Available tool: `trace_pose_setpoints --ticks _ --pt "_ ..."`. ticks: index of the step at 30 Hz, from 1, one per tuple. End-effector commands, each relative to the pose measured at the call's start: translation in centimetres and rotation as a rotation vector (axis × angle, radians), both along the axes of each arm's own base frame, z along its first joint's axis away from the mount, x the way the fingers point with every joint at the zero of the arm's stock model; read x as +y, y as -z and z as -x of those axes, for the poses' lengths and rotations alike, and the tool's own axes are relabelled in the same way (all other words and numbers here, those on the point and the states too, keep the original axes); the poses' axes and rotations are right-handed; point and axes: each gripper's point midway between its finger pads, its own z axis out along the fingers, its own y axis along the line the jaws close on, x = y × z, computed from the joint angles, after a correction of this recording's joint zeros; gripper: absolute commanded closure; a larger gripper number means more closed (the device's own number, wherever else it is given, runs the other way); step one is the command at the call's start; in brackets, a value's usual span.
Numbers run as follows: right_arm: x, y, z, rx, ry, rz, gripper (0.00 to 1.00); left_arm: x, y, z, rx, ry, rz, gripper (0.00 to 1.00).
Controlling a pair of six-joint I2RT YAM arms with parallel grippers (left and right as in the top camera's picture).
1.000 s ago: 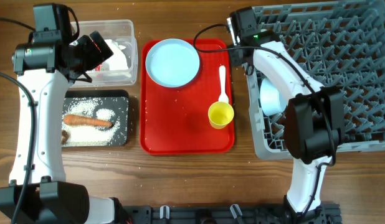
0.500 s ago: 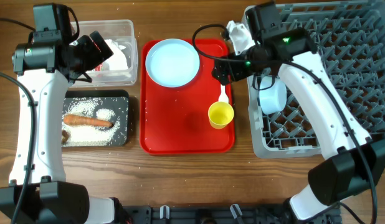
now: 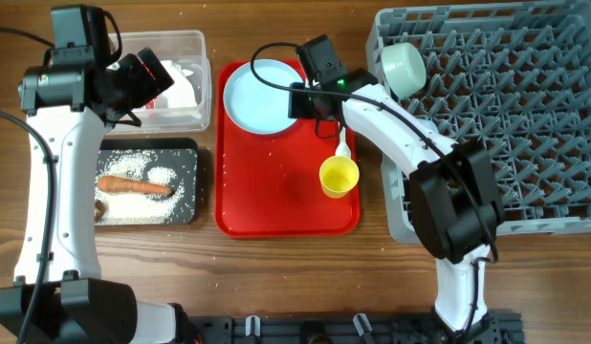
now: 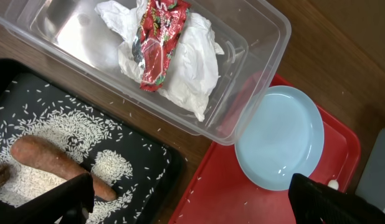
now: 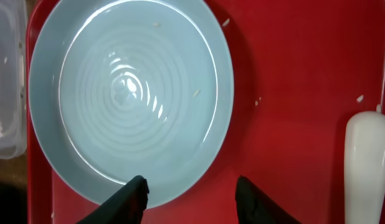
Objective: Sort waste into correct bins and load items into the dishwasher rack
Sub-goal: 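Reach the right gripper to the light-blue plate and grasp its edge, then lift the plate and stand it upright in the rack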
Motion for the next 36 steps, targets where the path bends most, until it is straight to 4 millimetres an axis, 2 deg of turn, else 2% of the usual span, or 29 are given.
trace_pose_setpoints --ticks 1,4,6,8,9,10,11,12,15,17,20,22,24,25,27,29,31,33,36 --pt "-0.6 2.9 -0.6 0.031 0.072 0.032 0.60 0.1 -1.1 -0.1 -0.032 -0.007 0.004 0.00" --pt "-0.5 5.0 -0.7 0.053 0.077 0.036 0.63 0.1 -1.1 -0.1 -0.032 -0.007 0.004 0.00" --pt "-0.4 4.9 -0.9 0.044 0.083 0.033 0.65 0.1 -1.1 -0.1 -0.032 -0.007 0.004 0.00" --pt "-0.4 5.8 -0.8 0.061 0.098 0.028 0.69 0.1 -1.1 -0.1 -0.032 -0.007 0.004 0.00" --pt "-0.5 6.9 -0.6 0.088 0.112 0.027 0.72 0.1 -1.1 -0.1 -0.032 -0.007 0.004 0.00" --pt "-0.4 7.3 -0.5 0.106 0.108 0.013 0.77 0.1 -1.1 -0.1 -0.032 -0.007 0.004 0.00" --pt "-0.6 7.3 -0.5 0.116 0.109 0.003 0.89 0.1 -1.1 -0.1 -0.031 -0.007 0.004 0.00" --pt "-0.8 7.3 -0.5 0.127 0.112 -0.008 0.95 0.1 -1.1 -0.1 -0.031 -0.006 0.004 0.00" --pt "-1.1 7.2 -0.3 0.150 0.114 -0.014 0.95 0.1 -1.1 -0.1 -0.032 -0.006 0.003 0.00" --pt "-1.4 6.0 -0.7 0.143 0.116 -0.014 0.96 0.1 -1.1 -0.1 -0.032 -0.007 0.004 0.00" --pt "-2.0 1.5 -1.9 0.040 0.062 -0.020 0.96 0.1 -1.1 -0.1 -0.032 -0.007 0.004 0.00" --pt "-3.3 -3.1 -2.9 -0.076 0.041 0.007 0.96 0.1 -1.1 -0.1 -0.032 -0.007 0.004 0.00" --pt "-6.0 -8.2 -3.2 -0.196 0.043 0.091 0.96 0.1 -1.1 -0.1 -0.031 -0.007 0.004 0.00" --pt "-8.1 -11.3 -3.1 -0.274 0.043 0.177 0.96 0.1 -1.1 -0.1 -0.032 -0.007 0.004 0.00" --pt "-11.5 -15.8 -3.1 -0.403 0.065 0.350 0.96 0.1 -1.1 -0.1 -0.032 -0.007 0.004 0.00" --pt "-13.6 -17.7 -3.1 -0.456 0.087 0.477 0.96 0.1 -1.1 -0.1 -0.032 -0.007 0.004 0.00" --pt "-16.4 -17.9 -2.5 -0.438 0.135 0.633 0.96 0.1 -1.1 -0.1 -0.032 -0.007 0.004 0.00" --pt "-18.9 -19.0 -2.1 -0.444 0.219 0.749 0.96 0.1 -1.1 -0.1 -0.031 -0.007 0.004 0.00" --pt "-23.1 -22.2 -0.7 -0.465 0.346 0.868 0.96 0.1 -1.1 -0.1 -0.032 -0.007 0.004 0.00"
